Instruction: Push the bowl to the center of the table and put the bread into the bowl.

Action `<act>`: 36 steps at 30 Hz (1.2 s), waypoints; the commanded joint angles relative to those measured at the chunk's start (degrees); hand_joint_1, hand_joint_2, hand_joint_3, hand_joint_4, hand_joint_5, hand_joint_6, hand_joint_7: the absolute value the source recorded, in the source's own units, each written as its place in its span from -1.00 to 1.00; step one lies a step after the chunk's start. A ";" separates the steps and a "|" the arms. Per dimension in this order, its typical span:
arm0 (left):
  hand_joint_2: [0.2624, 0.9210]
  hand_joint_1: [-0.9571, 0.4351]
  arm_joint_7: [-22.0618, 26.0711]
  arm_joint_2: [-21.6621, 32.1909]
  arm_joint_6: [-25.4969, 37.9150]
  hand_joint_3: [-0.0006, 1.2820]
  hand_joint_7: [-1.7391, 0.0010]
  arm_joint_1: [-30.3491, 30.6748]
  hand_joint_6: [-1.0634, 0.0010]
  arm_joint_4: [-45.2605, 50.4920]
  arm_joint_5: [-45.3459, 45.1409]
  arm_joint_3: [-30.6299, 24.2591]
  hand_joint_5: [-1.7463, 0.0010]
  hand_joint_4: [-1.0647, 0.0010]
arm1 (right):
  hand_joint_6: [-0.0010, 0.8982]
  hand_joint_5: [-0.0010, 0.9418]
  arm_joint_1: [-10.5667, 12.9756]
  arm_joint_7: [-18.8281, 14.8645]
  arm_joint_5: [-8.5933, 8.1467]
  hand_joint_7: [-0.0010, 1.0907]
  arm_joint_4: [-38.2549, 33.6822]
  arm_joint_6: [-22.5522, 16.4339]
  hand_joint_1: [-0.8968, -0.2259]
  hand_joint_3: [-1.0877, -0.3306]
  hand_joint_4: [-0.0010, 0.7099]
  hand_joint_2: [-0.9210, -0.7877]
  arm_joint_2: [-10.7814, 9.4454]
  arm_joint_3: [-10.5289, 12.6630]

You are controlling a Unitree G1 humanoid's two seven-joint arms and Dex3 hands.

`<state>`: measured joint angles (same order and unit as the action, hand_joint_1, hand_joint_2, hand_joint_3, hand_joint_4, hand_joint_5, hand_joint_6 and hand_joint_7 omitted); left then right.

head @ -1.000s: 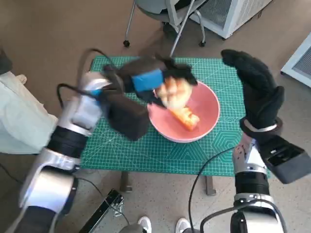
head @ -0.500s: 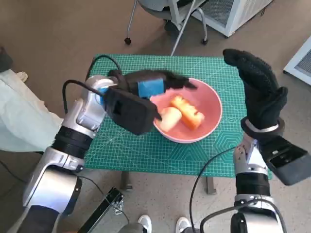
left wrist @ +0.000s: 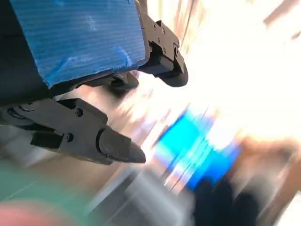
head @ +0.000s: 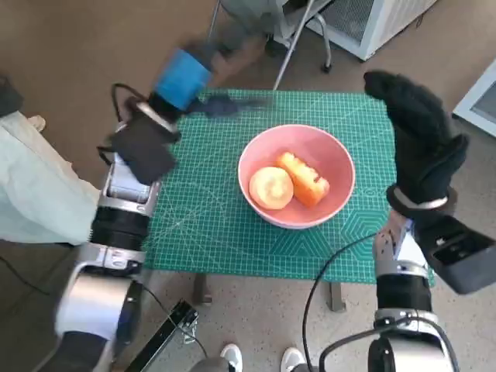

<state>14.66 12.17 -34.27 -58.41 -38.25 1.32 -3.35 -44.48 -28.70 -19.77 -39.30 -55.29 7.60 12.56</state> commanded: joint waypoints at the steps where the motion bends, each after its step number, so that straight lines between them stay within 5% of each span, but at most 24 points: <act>1: 0.99 -0.15 -1.83 -3.76 0.21 -0.80 0.64 4.85 0.22 5.92 6.01 -2.79 0.99 -0.01 | -0.86 -1.00 -0.34 3.74 2.84 0.44 1.54 1.22 0.13 0.20 0.01 -1.00 -0.40 -0.21; 10: 1.00 -0.23 2.22 -5.11 3.59 -0.67 0.53 13.27 0.37 17.70 12.80 -2.41 1.00 0.16 | -0.88 -1.00 -0.97 10.96 9.53 0.39 5.53 3.18 0.24 0.02 0.01 -1.00 -0.17 -1.19; 16: 1.00 -0.22 2.22 -7.43 5.90 -0.66 0.48 17.24 0.42 22.99 15.17 -1.96 1.00 0.20 | -0.88 -1.00 -1.27 13.19 11.55 0.37 6.95 4.56 0.18 -0.03 0.00 -1.00 0.25 -2.09; 36: 1.00 -0.15 3.93 -9.06 9.19 -0.65 0.32 19.11 0.60 24.70 15.51 -1.54 1.00 0.19 | -0.89 -1.00 -1.79 13.75 11.85 0.35 7.85 5.64 0.06 -0.04 0.00 -1.00 1.76 -3.92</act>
<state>18.36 3.46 -25.69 -39.92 -14.29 16.55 -5.06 -46.46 -15.10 -8.28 -31.81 -50.30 8.91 9.02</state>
